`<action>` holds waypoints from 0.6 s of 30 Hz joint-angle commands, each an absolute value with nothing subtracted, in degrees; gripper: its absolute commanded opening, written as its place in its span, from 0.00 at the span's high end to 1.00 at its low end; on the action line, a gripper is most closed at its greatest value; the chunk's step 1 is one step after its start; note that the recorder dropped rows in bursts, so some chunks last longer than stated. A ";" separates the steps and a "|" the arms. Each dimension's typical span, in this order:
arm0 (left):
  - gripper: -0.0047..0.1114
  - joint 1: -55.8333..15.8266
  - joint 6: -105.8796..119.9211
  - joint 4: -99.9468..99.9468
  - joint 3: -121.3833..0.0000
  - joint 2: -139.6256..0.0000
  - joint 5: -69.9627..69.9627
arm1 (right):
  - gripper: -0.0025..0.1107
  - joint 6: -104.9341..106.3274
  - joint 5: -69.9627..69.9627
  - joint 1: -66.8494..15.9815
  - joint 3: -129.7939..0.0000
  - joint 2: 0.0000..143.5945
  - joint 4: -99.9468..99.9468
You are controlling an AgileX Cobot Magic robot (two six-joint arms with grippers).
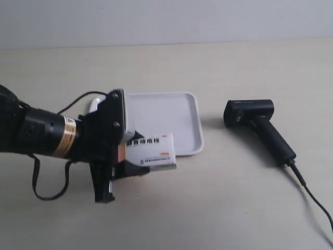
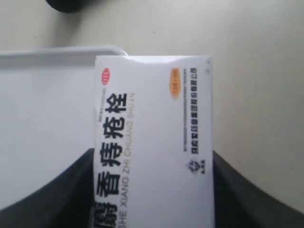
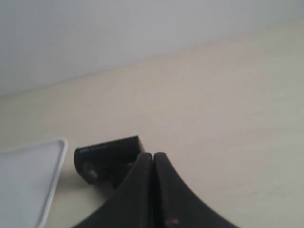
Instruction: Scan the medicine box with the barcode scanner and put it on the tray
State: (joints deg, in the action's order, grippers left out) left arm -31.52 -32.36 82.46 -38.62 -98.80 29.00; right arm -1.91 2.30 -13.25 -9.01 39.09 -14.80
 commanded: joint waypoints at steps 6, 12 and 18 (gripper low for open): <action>0.96 -17.04 -47.94 98.99 -49.63 -103.09 47.25 | 0.64 -1.03 1.35 -20.03 -24.76 75.41 -9.86; 0.96 -16.52 -48.25 99.95 -52.04 -108.01 47.73 | 0.20 0.46 -0.53 -20.03 -31.55 87.63 -9.17; 0.96 -16.52 -46.65 99.95 -52.14 -108.71 47.08 | 0.11 3.46 0.00 -20.03 -36.76 96.67 -8.61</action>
State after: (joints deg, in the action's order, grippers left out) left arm -16.60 -47.02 100.30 -51.72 -108.88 46.76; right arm 2.34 -0.45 -19.77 -34.34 92.96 -9.29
